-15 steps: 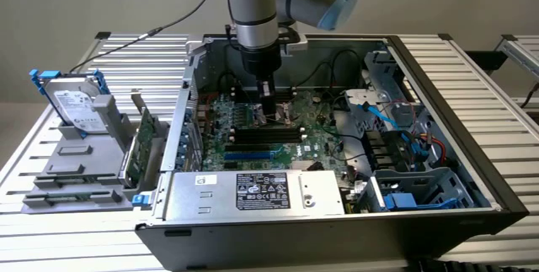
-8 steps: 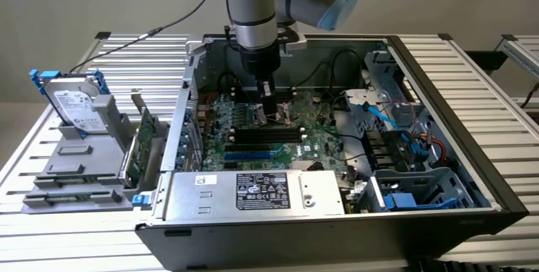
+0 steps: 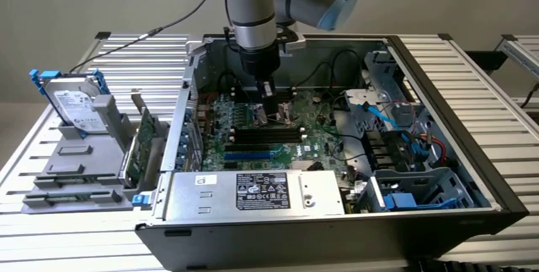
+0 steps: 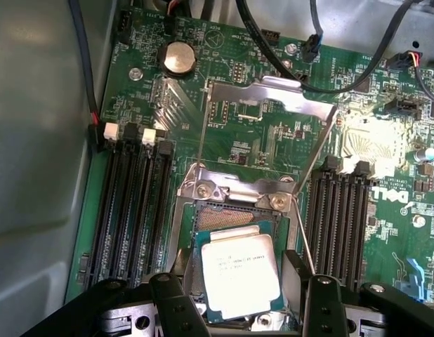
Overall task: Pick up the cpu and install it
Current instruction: 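Place the cpu into insertion slot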
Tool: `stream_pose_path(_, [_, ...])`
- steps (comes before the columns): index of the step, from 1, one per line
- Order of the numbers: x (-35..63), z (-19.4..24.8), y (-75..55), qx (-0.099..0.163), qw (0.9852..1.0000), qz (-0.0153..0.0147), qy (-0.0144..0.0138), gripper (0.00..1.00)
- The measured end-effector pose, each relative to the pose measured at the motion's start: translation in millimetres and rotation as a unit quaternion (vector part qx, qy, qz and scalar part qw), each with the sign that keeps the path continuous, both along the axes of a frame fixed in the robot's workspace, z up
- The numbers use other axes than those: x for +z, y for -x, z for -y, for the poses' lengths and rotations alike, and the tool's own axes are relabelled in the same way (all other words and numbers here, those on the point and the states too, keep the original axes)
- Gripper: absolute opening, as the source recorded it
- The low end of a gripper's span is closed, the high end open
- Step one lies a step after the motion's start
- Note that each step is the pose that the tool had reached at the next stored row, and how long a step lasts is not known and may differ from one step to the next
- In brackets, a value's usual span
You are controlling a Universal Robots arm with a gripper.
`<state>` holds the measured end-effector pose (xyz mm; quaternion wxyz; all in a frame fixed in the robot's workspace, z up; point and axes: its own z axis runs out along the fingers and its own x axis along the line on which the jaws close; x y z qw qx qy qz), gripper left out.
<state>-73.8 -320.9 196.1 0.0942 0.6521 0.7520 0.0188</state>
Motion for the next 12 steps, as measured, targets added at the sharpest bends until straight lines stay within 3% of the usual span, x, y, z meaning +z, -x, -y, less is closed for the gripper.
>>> stream_pose_path(12, [-2.9,0.0,0.1,0.012,0.9999,-0.0002,0.0043,0.62])
